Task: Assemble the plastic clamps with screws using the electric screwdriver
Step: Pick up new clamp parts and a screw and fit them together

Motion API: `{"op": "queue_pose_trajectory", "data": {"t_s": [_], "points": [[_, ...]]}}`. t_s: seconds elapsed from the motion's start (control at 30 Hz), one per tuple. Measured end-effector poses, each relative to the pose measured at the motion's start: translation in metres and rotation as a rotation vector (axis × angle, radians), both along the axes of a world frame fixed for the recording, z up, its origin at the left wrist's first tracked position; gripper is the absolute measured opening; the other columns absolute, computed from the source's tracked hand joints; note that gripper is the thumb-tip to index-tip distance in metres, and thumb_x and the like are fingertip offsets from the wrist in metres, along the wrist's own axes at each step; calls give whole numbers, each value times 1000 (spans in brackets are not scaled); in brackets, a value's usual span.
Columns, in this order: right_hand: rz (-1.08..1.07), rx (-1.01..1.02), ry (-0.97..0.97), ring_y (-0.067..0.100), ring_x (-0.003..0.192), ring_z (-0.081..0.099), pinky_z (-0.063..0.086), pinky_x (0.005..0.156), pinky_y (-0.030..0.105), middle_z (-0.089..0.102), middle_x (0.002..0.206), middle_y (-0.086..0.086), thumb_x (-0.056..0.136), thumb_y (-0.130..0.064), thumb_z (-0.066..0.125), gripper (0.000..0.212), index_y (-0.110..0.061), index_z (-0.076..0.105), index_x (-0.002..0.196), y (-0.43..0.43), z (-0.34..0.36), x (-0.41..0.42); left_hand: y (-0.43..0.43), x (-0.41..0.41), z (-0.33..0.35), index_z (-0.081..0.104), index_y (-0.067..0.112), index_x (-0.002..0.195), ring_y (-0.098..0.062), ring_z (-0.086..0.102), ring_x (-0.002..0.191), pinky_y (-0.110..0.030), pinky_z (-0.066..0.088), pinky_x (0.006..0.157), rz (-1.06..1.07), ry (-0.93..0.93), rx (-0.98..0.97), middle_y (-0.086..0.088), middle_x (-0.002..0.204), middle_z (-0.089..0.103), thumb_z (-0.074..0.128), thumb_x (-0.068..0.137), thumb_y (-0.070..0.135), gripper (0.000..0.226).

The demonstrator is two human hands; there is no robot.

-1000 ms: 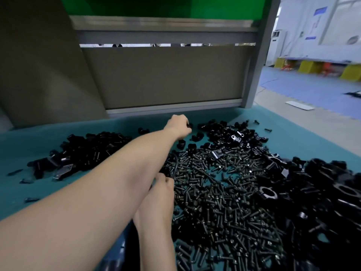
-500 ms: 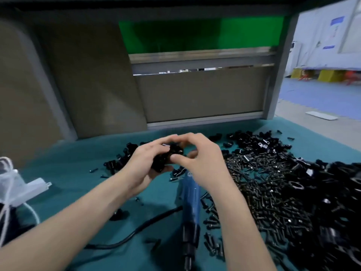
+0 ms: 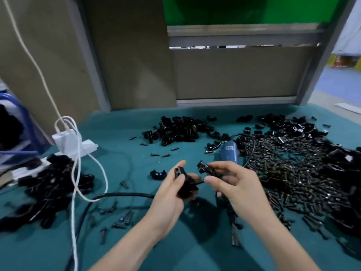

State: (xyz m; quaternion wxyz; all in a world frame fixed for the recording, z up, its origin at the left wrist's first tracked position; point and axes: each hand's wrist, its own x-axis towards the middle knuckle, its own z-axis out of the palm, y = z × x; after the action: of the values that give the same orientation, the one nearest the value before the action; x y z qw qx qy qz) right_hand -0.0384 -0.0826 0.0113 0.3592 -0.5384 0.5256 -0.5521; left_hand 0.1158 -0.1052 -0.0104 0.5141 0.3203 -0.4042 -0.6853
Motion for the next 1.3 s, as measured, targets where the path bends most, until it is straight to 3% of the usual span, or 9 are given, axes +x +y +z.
{"op": "queue_pose_trajectory", "data": {"t_s": [0.1,0.2,0.33,0.53,0.63,0.83,0.93,1.13,1.3], "points": [[5,-15,-41,5,59,63,47,50,17,74,78,-6,75,-7,79,25,-27,72,89,4,-5,6,4,-1,-6,56,19,124,-15,70,94,-26,56,78,-50,-36,-44,-4,106,74,51,89,13,36],[-43,-23,-76,6,57,63,46,48,17,74,79,-4,69,-22,81,18,-29,73,83,8,-7,3,6,0,-8,58,10,106,-22,72,87,-26,57,72,-64,8,-40,-11,103,73,59,78,14,28],[-90,-35,-96,5,62,64,49,52,16,73,84,-8,59,-41,75,30,-40,72,89,19,-5,-2,0,3,-7,50,4,85,-24,73,76,-25,57,62,-1,35,28,-15,85,73,62,75,21,23],[7,-51,-112,7,61,65,53,58,18,73,83,-5,65,-28,77,27,-33,69,90,23,-6,9,1,6,-6,53,7,77,-11,57,52,-19,48,48,-28,-11,11,-7,68,66,71,65,27,29],[29,-36,-127,10,59,64,53,57,19,73,82,-1,69,-12,80,29,-30,69,89,22,-6,9,0,8,-5,64,16,71,-17,62,60,-21,53,56,-49,5,-38,-15,76,67,73,65,21,12],[28,-10,-162,14,56,63,53,54,21,72,80,1,58,-31,78,31,-28,69,87,24,-4,6,2,7,-6,57,23,76,-13,59,74,-20,51,70,-11,-187,-296,-1,78,65,70,73,5,23],[8,-6,-155,14,53,62,52,52,21,71,75,2,56,-32,79,32,-30,68,86,23,-5,5,6,7,-4,55,26,75,-11,55,74,-20,48,70,-1,-238,-388,3,76,60,74,71,16,22],[32,-10,-72,11,56,62,53,53,22,72,81,-1,69,-11,83,31,-31,68,87,23,-6,5,5,6,-5,61,23,65,-9,64,78,-19,50,75,50,-281,-370,3,83,72,69,73,14,15],[11,-13,47,9,60,61,55,61,28,71,82,-7,70,-12,84,35,-34,65,90,23,-9,3,4,8,-7,54,26,66,-7,69,87,-18,51,77,54,-305,-367,4,93,75,73,68,7,26]]}}
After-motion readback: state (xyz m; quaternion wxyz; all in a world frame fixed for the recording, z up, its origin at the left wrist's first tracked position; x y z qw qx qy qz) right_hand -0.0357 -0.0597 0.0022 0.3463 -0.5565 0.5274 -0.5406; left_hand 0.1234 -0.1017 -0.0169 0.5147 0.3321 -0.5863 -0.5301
